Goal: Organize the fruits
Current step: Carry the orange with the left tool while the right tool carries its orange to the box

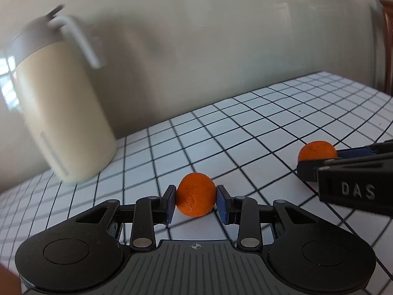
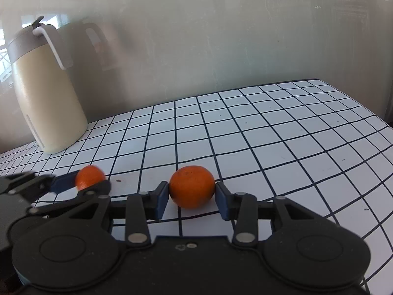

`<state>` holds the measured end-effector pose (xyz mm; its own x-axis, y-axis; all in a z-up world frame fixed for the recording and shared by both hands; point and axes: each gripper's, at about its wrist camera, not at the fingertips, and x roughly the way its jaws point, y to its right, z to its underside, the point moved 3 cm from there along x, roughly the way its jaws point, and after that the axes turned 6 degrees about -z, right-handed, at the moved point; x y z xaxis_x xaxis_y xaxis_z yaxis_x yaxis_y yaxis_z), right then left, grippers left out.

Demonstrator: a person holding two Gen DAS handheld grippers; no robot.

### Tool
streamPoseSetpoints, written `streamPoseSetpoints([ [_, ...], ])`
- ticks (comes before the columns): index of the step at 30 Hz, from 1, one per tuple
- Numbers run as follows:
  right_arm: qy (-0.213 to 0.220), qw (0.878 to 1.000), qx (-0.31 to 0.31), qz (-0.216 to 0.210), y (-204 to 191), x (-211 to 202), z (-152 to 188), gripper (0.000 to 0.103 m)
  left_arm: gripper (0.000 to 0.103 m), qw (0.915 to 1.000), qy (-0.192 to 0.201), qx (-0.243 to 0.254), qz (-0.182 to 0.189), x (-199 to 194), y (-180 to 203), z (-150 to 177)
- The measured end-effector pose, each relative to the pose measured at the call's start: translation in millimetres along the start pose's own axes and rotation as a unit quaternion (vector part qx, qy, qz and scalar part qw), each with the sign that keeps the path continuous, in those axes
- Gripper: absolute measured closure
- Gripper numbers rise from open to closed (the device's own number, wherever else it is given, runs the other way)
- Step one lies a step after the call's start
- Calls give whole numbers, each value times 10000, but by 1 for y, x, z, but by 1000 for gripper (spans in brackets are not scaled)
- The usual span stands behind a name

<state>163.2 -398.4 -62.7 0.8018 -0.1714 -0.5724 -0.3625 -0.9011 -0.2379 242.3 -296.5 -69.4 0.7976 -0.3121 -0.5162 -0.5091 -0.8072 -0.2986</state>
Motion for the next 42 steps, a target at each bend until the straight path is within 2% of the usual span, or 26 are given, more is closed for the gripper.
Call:
streamPoseSetpoints([
  [3, -39, 9999, -17, -167, -6, -1, 2, 71, 68, 9997, -51, -252, -43, -14, -14, 12],
  [14, -256, 9929, -635, -974, -60, -21, 25, 71, 68, 9967, -111, -683, -415, -71, -54, 54],
  [23, -442, 9867, -949, -1242, -95, -37, 49, 71, 68, 9936, -167, -972, -547, -113, -80, 81],
  [27, -389, 9856, -1016, -1297, -110, -53, 58, 71, 68, 9925, -194, -1093, -516, -128, -88, 90],
  [32, -251, 9841, -1048, -1410, -124, -77, 64, 71, 68, 9916, -45, -1149, -594, -155, -100, 96],
  [42, 147, 9759, -1360, -1701, -163, -110, 65, 71, 68, 9869, 189, -1345, -869, -197, -136, 105],
])
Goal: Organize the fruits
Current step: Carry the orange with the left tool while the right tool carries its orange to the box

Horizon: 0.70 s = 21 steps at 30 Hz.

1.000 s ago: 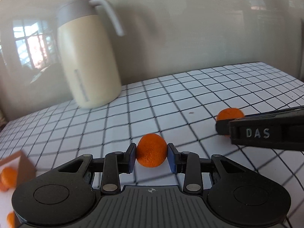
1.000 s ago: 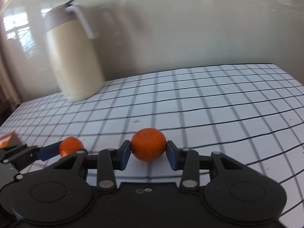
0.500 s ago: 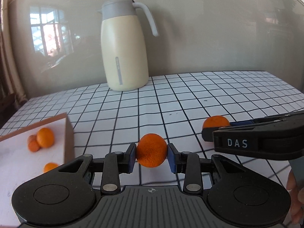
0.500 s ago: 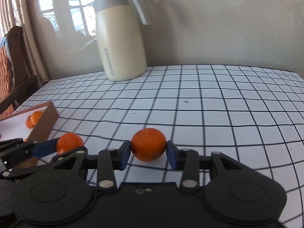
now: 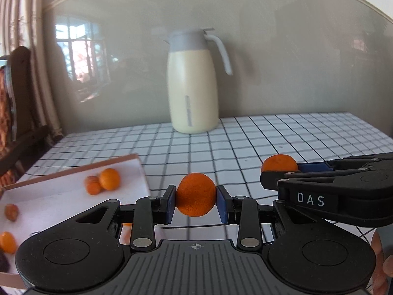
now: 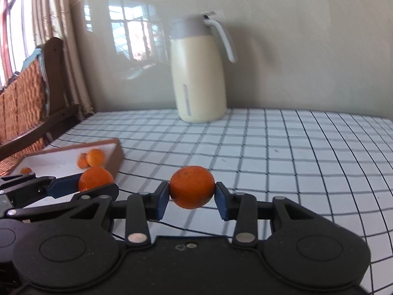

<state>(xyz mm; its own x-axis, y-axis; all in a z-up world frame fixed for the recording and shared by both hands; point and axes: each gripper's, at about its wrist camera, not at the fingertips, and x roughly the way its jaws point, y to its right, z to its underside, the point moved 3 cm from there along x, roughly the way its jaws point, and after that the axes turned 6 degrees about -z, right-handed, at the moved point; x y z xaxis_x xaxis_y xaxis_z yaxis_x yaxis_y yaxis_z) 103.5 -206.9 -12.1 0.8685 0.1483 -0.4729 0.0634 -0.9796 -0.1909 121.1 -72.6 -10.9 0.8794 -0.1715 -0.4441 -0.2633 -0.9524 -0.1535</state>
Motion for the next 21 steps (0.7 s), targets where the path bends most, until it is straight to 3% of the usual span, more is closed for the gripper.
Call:
streamPoseSetpoints([
  [14, 194, 9960, -415, -763, -85, 19, -12, 71, 68, 9954, 137, -593, -743, -30, -93, 7],
  [21, 90, 9927, -619, -1031, -120, 31, -7, 71, 68, 9912, 45, -774, -1074, -32, -129, 18],
])
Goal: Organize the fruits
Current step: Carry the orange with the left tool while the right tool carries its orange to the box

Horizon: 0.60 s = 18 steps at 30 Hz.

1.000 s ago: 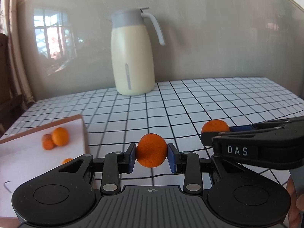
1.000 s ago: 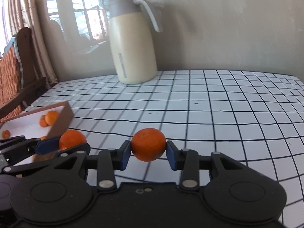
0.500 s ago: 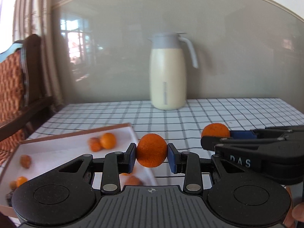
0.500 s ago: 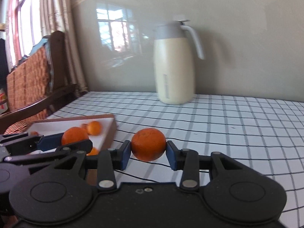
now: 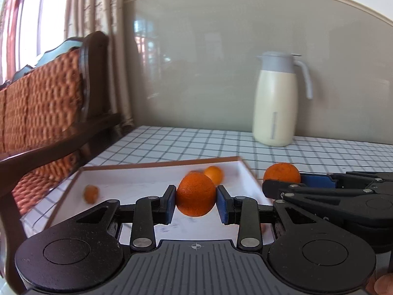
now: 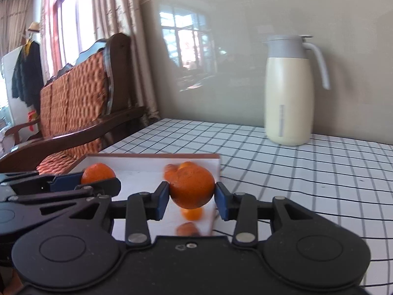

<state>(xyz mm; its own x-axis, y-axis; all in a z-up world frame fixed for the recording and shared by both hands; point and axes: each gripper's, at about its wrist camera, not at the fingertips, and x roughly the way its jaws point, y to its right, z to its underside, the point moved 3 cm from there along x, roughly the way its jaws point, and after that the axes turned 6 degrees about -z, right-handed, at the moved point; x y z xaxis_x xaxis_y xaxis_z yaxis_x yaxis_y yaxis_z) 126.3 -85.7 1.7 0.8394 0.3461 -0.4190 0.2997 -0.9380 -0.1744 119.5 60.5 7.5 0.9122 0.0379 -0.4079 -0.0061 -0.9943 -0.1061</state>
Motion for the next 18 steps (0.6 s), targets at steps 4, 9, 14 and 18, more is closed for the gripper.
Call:
streamPoseSetpoints([
  [4, -37, 9998, -126, -115, -17, 8, 1, 72, 68, 9998, -51, -92, -159, 4, -18, 3],
  [9, -13, 9995, -210, -226, -30, 12, 2, 71, 68, 9994, -70, -150, -305, 6, -32, 7],
  [14, -14, 9992, -272, -299, -42, 18, 2, 71, 68, 9989, -85, -220, -410, 6, -46, 11],
  [18, 19, 9990, -296, -327, -49, 21, 2, 71, 68, 9984, -80, -268, -485, 6, -56, 13],
])
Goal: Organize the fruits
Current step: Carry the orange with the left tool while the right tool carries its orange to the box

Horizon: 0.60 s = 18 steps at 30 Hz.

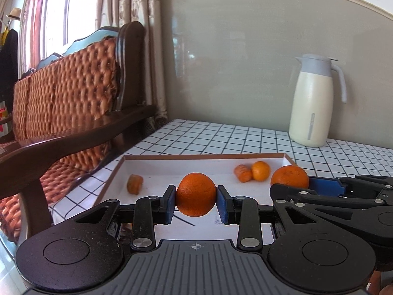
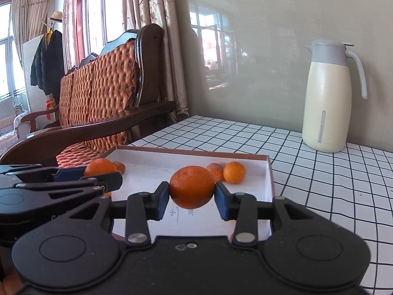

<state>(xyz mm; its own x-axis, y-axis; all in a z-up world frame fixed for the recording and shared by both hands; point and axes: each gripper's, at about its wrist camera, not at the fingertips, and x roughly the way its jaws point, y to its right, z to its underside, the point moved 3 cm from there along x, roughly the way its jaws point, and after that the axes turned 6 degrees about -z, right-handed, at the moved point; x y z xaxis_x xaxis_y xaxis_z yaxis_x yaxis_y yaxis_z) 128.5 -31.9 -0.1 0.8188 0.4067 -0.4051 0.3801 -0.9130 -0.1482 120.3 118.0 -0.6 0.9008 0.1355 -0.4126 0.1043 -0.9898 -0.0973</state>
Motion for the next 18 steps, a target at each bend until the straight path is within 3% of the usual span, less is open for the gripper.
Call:
streamPoseSetpoints([
  [18, 176, 9998, -64, -14, -21, 18, -1, 71, 68, 9989, -82, -318, -344, 17, -44, 0],
])
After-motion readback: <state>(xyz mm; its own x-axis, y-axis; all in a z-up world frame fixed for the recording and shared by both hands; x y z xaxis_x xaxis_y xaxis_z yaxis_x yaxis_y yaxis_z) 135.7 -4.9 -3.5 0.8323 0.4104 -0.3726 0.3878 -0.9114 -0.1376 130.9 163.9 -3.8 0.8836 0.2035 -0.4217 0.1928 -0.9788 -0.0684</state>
